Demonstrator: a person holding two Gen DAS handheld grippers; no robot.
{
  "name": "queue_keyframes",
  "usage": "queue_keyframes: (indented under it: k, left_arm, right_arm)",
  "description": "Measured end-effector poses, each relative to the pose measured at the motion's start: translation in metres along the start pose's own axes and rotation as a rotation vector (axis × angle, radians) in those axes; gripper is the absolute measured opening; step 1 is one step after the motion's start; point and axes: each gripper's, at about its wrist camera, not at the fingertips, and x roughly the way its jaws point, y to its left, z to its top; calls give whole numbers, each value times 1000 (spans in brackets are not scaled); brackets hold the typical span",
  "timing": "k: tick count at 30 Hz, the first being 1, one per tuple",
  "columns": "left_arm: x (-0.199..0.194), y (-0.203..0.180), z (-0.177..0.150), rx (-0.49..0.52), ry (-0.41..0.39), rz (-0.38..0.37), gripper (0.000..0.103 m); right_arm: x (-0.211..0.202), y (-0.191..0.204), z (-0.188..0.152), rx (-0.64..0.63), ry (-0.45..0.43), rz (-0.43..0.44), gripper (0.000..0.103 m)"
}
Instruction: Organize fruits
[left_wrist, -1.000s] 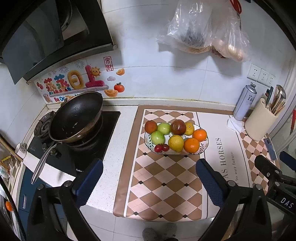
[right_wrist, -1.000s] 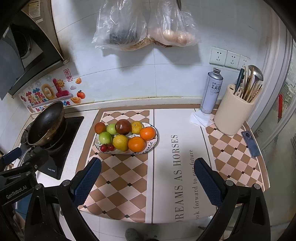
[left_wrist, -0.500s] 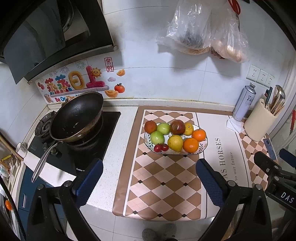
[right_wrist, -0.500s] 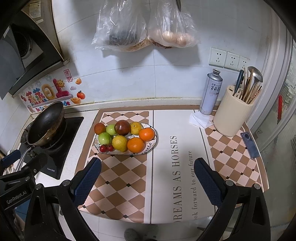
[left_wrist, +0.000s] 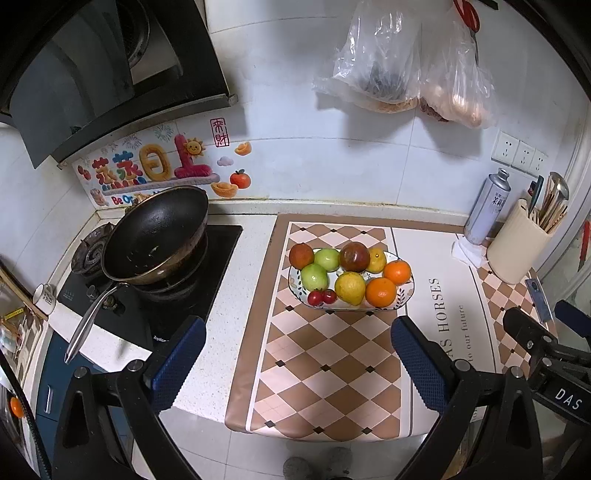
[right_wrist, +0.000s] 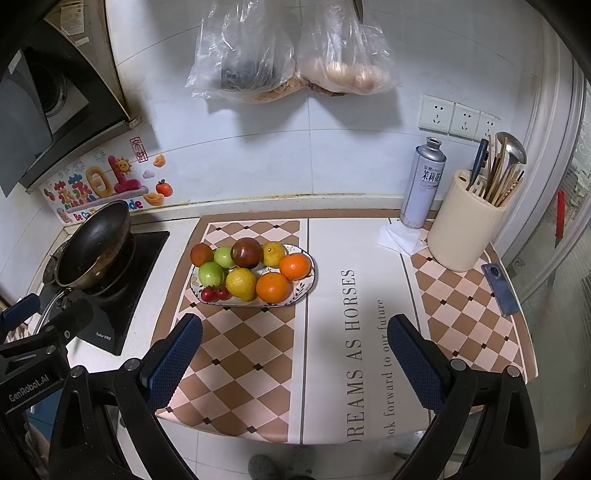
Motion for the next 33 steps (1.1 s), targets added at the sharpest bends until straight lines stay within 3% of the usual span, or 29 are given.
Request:
queue_keyframes:
  k: [33]
  left_arm:
    - [-4,1,-5,4,3,6,103]
  right_arm:
    - [-3,5,-7,-36,-2,6,102]
